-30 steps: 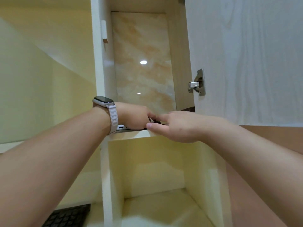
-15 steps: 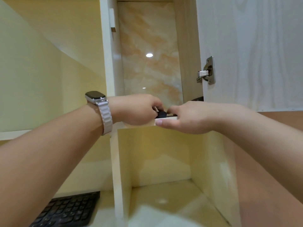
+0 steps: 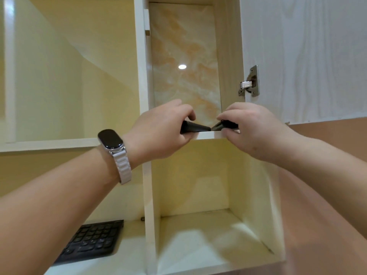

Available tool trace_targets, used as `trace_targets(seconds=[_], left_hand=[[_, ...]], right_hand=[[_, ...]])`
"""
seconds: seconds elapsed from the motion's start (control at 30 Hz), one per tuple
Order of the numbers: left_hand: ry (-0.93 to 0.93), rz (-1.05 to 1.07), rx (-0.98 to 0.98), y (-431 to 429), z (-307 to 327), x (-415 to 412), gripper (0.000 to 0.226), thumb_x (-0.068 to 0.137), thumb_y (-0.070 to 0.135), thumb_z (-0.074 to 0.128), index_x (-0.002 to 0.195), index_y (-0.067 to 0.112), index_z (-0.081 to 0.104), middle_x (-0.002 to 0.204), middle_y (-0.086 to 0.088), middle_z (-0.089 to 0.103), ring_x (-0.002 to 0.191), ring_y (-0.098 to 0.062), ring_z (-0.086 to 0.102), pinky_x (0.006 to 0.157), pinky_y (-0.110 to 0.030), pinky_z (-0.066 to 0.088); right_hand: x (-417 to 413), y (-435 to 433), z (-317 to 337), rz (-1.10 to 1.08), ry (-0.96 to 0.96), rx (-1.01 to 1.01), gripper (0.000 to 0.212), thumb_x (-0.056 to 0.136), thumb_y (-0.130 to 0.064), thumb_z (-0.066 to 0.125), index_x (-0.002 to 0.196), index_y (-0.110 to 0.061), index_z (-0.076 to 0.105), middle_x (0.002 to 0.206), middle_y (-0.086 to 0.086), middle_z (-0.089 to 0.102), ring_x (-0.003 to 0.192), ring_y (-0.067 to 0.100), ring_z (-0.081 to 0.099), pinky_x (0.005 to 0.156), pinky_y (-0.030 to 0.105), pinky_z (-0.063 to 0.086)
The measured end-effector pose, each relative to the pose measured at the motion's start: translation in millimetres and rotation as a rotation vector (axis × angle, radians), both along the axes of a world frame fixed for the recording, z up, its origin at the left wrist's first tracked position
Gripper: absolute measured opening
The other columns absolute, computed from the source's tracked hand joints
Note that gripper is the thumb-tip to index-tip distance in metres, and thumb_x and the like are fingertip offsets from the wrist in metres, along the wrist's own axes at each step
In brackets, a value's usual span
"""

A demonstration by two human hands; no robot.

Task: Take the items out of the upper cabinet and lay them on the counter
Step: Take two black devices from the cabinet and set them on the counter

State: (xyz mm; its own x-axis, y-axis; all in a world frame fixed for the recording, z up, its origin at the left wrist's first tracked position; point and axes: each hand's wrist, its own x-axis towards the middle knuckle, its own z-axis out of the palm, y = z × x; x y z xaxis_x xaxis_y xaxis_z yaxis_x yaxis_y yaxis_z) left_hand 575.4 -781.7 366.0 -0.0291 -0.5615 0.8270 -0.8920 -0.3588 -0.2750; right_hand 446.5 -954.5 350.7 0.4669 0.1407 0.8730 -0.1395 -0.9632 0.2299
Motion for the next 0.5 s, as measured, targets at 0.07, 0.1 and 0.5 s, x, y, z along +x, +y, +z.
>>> trace_targets(seconds=[0.07,0.1,0.5], left_hand=[[-0.030,-0.023,-0.035,2.4,-5.5,1.7,0.025,0.087,0.042,0.059,0.105,0.027,0.065,0.093,0.008,0.050,0.077,-0.017,0.055,0.063,-0.037,0.050],[-0.047,-0.056,-0.065,4.4,-9.5,1.5,0.025,0.087,0.042,0.059,0.104,0.026,0.068,0.092,0.007,0.049,0.074,-0.018,0.054,0.060,-0.038,0.050],[-0.126,-0.059,-0.511,19.8,-69.4,-4.9,0.018,0.085,0.020,0.069,0.103,0.016,0.070,0.088,0.001,0.070,0.068,-0.024,0.064,0.052,-0.034,0.051]], right_hand=[[-5.8,-1.7,-6.5,0.006,-0.083,-0.016,0.014,0.086,-0.005,0.064,0.099,-0.003,0.069,0.091,0.011,0.065,0.084,0.032,0.058,0.072,0.036,0.047],[-8.2,-2.2,-11.2,0.005,-0.114,-0.021,0.012,0.085,-0.003,0.064,0.096,-0.003,0.068,0.086,0.010,0.064,0.079,0.032,0.057,0.067,0.035,0.045],[-21.9,2.2,-70.8,0.007,-0.231,0.448,0.039,0.085,-0.008,0.060,0.122,-0.016,0.058,0.102,0.003,0.059,0.091,0.023,0.055,0.071,0.032,0.039]])
